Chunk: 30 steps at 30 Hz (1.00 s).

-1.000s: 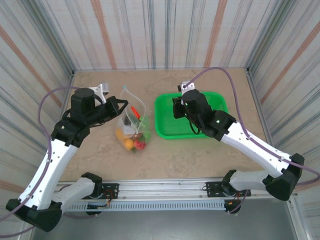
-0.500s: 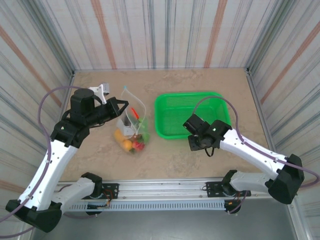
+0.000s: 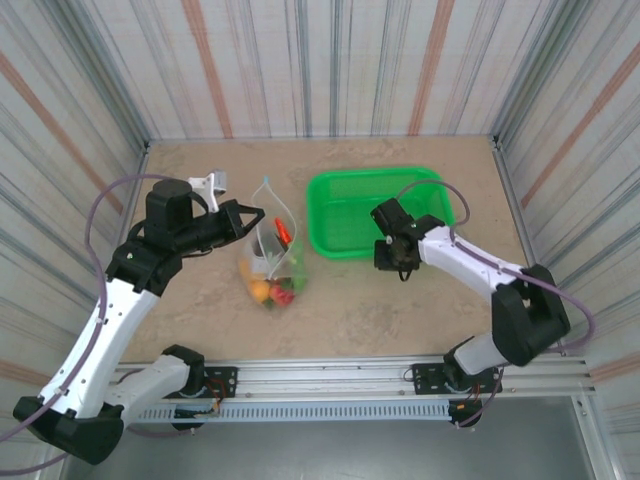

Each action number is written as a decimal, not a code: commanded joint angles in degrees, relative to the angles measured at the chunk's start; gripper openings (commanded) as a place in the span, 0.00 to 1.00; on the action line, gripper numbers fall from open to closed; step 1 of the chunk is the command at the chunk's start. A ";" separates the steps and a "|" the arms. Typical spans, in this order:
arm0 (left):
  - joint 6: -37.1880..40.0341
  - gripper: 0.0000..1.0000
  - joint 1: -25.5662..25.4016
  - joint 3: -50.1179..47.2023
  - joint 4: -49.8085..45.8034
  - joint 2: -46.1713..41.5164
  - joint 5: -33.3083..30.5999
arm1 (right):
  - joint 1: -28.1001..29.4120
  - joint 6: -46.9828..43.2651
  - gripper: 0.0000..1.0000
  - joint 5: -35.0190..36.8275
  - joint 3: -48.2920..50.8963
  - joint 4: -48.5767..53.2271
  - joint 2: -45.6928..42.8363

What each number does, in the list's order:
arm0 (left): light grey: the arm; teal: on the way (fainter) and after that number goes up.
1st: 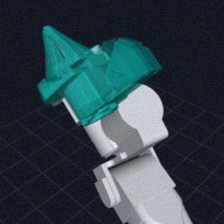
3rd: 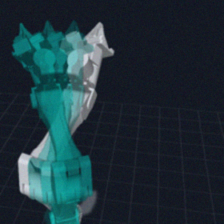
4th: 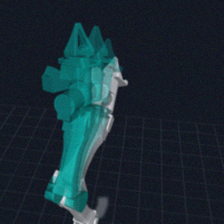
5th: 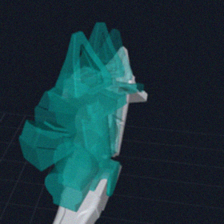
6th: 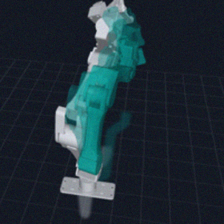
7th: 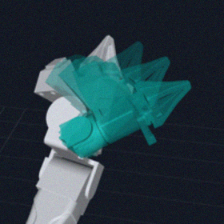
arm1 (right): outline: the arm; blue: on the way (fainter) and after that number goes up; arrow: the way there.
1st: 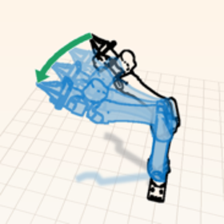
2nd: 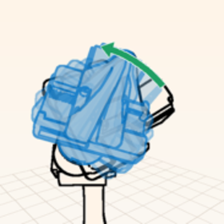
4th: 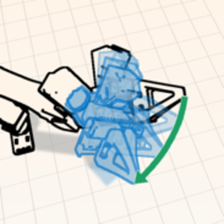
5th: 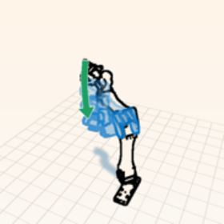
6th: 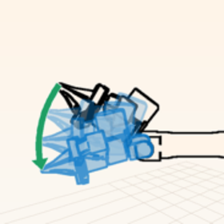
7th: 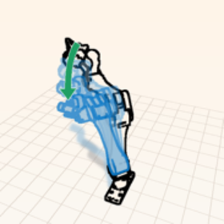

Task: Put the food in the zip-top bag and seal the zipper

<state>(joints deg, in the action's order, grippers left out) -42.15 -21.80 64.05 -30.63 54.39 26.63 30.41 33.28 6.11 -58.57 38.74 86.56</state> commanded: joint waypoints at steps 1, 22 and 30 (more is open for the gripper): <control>1.74 0.00 0.09 -0.42 1.62 0.58 4.06 | -2.93 -2.86 0.34 2.45 -7.10 -7.80 7.46; 5.06 0.00 -12.22 -5.98 5.45 5.41 4.00 | 3.98 -10.53 0.60 -27.21 -15.77 -8.51 -7.81; 5.32 0.00 -13.17 -8.41 5.68 3.65 0.96 | 9.47 -10.40 0.58 -27.83 -19.22 -4.64 -3.51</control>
<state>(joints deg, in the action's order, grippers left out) -38.50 -34.63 56.16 -25.45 59.53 29.39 38.20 23.46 -21.08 -75.00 30.55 81.45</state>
